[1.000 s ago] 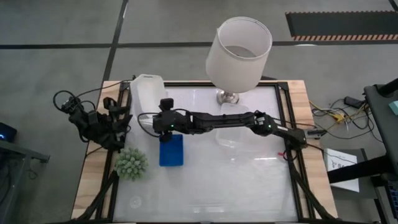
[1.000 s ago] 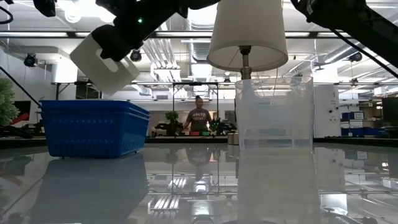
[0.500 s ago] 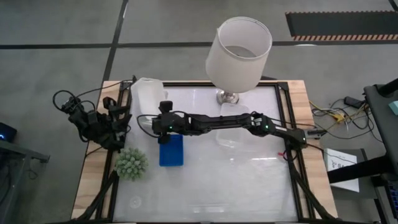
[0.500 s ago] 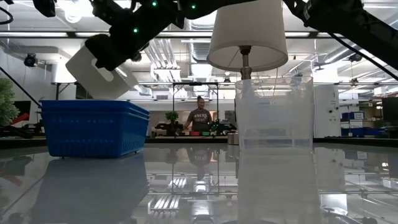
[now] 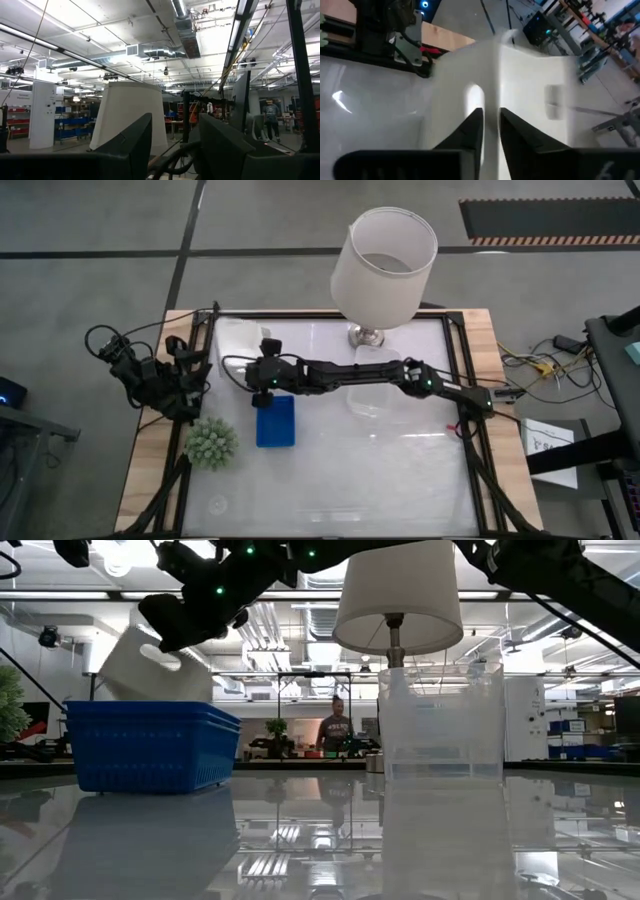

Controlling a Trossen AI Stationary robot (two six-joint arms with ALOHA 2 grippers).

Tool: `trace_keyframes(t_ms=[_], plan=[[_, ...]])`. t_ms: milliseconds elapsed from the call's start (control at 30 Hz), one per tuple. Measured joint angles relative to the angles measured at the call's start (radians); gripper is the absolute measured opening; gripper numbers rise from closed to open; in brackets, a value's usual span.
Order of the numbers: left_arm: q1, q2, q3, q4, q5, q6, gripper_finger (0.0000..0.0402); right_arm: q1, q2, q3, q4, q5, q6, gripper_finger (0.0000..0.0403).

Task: Stack baskets by color
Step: Stack the right white bin on the stacked white bins

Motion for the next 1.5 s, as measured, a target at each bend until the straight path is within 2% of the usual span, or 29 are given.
trace_keyframes(t_ms=[200, 400, 633, 767, 867, 967, 1033, 1300, 1500], plan=[[0.000, 0.000, 0.000, 0.000, 0.000, 0.000, 0.0148, -0.005, 0.000, 0.000, -0.005, -0.008, 0.008, 0.0108], [0.000, 0.000, 0.000, 0.000, 0.000, 0.000, 0.0148, 0.003, -0.018, 0.000, -0.029, -0.010, 0.002, 0.0142], [0.000, 0.001, 0.000, 0.000, 0.000, 0.000, 0.0148, 0.035, -0.070, 0.002, -0.134, -0.011, 0.000, 0.0147], [0.000, 0.005, 0.000, 0.000, -0.007, -0.019, 0.0148, 0.059, -0.120, 0.002, -0.294, -0.012, 0.022, 0.0141], [-0.001, 0.030, 0.016, -0.013, -0.113, -0.048, 0.0148, 0.078, -0.161, 0.000, -0.444, -0.015, 0.076, 0.0132], [-0.001, 0.082, 0.054, -0.073, -0.275, -0.046, 0.0142, 0.100, -0.188, -0.003, -0.597, -0.020, 0.151, 0.0120], [-0.001, 0.134, 0.084, -0.105, -0.337, -0.052, 0.0135, 0.119, -0.194, -0.008, -0.686, -0.019, 0.197, 0.0112], [-0.001, 0.416, 0.178, -0.116, -0.372, -0.135, 0.0103, 0.232, -0.195, -0.045, -0.919, -0.022, 0.313, 0.0090], [0.000, 0.579, 0.277, -0.115, -0.424, -0.157, 0.0077, 0.304, -0.216, -0.140, -0.937, -0.021, 0.359, 0.0084]])
